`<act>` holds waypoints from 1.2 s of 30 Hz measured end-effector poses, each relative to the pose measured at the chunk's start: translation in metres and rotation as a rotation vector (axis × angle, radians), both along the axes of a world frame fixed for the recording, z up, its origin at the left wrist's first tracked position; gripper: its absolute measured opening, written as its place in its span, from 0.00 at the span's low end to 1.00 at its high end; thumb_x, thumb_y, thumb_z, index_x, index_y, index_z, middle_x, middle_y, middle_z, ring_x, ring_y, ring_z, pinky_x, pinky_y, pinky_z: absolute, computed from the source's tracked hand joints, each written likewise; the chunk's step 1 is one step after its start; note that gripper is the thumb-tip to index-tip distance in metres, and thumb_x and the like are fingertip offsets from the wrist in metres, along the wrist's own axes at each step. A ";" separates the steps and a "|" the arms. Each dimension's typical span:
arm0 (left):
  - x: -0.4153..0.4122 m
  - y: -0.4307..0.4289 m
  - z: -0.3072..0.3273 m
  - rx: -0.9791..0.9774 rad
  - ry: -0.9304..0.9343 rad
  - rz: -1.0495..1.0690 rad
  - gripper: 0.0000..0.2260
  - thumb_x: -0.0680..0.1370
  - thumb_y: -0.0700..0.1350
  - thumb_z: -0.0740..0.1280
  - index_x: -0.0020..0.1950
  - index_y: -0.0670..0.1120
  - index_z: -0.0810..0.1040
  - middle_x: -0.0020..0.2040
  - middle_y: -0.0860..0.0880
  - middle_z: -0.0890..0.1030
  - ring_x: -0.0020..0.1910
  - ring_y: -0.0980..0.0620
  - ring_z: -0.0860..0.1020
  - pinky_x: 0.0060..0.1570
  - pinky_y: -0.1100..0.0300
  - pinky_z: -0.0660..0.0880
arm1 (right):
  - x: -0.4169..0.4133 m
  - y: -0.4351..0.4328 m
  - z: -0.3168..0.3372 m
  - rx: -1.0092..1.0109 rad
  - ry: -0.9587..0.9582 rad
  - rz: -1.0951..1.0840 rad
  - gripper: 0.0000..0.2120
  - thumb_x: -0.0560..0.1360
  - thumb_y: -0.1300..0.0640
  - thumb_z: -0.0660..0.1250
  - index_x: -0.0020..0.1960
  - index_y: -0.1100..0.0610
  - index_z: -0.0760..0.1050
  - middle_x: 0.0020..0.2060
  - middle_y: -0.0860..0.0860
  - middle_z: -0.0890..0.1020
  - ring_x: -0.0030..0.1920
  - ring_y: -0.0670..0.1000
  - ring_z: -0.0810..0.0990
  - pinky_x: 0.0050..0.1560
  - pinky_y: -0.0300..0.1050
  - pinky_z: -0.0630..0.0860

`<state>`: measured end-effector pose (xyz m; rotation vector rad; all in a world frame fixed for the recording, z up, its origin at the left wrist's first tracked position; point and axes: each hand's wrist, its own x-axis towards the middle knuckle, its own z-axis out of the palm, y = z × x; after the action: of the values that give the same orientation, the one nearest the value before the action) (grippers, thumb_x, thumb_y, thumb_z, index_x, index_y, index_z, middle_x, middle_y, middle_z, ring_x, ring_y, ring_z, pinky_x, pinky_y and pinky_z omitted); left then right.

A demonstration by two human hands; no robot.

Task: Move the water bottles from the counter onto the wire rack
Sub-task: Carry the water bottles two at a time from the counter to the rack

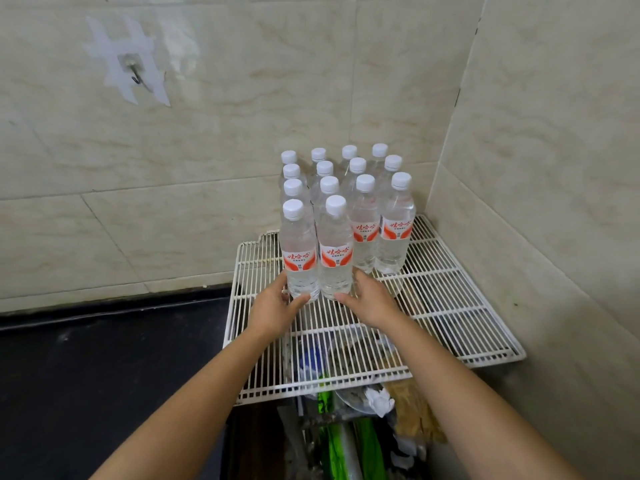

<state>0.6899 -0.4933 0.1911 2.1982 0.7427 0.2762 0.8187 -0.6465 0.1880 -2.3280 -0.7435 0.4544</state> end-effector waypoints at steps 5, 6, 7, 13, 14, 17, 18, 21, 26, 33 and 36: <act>-0.034 0.008 0.035 0.412 -0.038 0.058 0.33 0.81 0.62 0.58 0.82 0.49 0.55 0.81 0.45 0.60 0.79 0.45 0.61 0.76 0.45 0.61 | -0.017 -0.007 0.025 0.207 -0.331 -0.130 0.34 0.81 0.43 0.63 0.81 0.53 0.55 0.80 0.54 0.58 0.79 0.57 0.60 0.75 0.57 0.62; -0.044 0.010 0.049 0.534 -0.057 0.087 0.32 0.82 0.62 0.56 0.82 0.49 0.55 0.81 0.44 0.59 0.79 0.43 0.60 0.76 0.44 0.60 | -0.021 -0.006 0.035 0.287 -0.446 -0.143 0.31 0.82 0.42 0.60 0.80 0.53 0.56 0.80 0.55 0.58 0.79 0.57 0.60 0.76 0.58 0.62; -0.054 0.013 0.060 0.642 -0.075 0.139 0.31 0.83 0.62 0.55 0.82 0.49 0.56 0.81 0.43 0.58 0.79 0.42 0.60 0.75 0.43 0.60 | -0.024 -0.001 0.044 0.354 -0.553 -0.130 0.30 0.83 0.42 0.58 0.80 0.53 0.57 0.80 0.56 0.59 0.79 0.57 0.59 0.77 0.58 0.60; -0.148 0.038 0.082 0.938 -0.092 0.468 0.28 0.83 0.60 0.54 0.80 0.47 0.61 0.80 0.38 0.59 0.79 0.38 0.59 0.72 0.37 0.60 | -0.066 0.060 0.071 0.553 -0.804 0.123 0.32 0.82 0.43 0.58 0.81 0.57 0.57 0.81 0.61 0.54 0.81 0.59 0.53 0.80 0.48 0.44; -0.167 0.041 0.081 0.960 -0.071 0.512 0.28 0.83 0.60 0.54 0.80 0.46 0.62 0.80 0.37 0.59 0.79 0.38 0.59 0.72 0.37 0.60 | -0.078 0.072 0.069 0.562 -0.787 0.174 0.32 0.82 0.43 0.58 0.81 0.56 0.57 0.81 0.61 0.54 0.81 0.59 0.52 0.80 0.48 0.43; -0.227 0.051 0.076 0.983 -0.008 0.627 0.28 0.83 0.60 0.54 0.79 0.45 0.64 0.80 0.37 0.60 0.79 0.37 0.59 0.72 0.36 0.60 | -0.125 0.109 0.060 0.574 -0.748 0.308 0.32 0.83 0.43 0.57 0.81 0.56 0.56 0.81 0.62 0.54 0.81 0.60 0.53 0.81 0.50 0.45; -0.248 0.056 0.076 0.988 0.012 0.661 0.28 0.83 0.60 0.54 0.79 0.45 0.64 0.80 0.37 0.60 0.79 0.37 0.59 0.72 0.36 0.60 | -0.143 0.122 0.060 0.583 -0.746 0.345 0.32 0.82 0.43 0.57 0.81 0.57 0.57 0.81 0.62 0.55 0.81 0.61 0.53 0.81 0.53 0.47; -0.316 0.072 0.082 1.017 0.056 0.760 0.29 0.83 0.60 0.54 0.79 0.44 0.64 0.80 0.37 0.61 0.79 0.37 0.60 0.72 0.36 0.60 | -0.207 0.162 0.063 0.609 -0.710 0.451 0.32 0.82 0.43 0.58 0.81 0.57 0.57 0.81 0.61 0.54 0.81 0.61 0.53 0.80 0.55 0.50; -0.447 0.108 0.085 1.031 0.125 0.903 0.29 0.83 0.60 0.54 0.78 0.44 0.65 0.79 0.38 0.61 0.78 0.37 0.61 0.70 0.35 0.63 | -0.331 0.229 0.062 0.621 -0.676 0.616 0.32 0.83 0.42 0.59 0.81 0.53 0.55 0.82 0.58 0.53 0.82 0.58 0.51 0.80 0.56 0.52; -0.615 0.163 0.084 1.011 0.212 0.988 0.30 0.82 0.59 0.54 0.78 0.42 0.65 0.79 0.38 0.62 0.78 0.37 0.61 0.71 0.34 0.61 | -0.504 0.329 0.072 0.666 -0.623 0.791 0.31 0.83 0.43 0.59 0.81 0.53 0.56 0.82 0.56 0.53 0.82 0.57 0.51 0.79 0.52 0.49; -0.661 0.190 0.084 0.992 0.246 1.026 0.30 0.82 0.60 0.53 0.78 0.42 0.65 0.79 0.38 0.62 0.78 0.37 0.62 0.71 0.34 0.62 | -0.554 0.363 0.070 0.676 -0.616 0.860 0.31 0.82 0.43 0.59 0.81 0.54 0.58 0.82 0.57 0.54 0.81 0.57 0.53 0.79 0.53 0.50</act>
<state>0.0293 -0.3037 0.2755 2.5035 2.2148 1.0730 0.2645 -0.2837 0.2576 -1.4017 -1.8644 -0.1913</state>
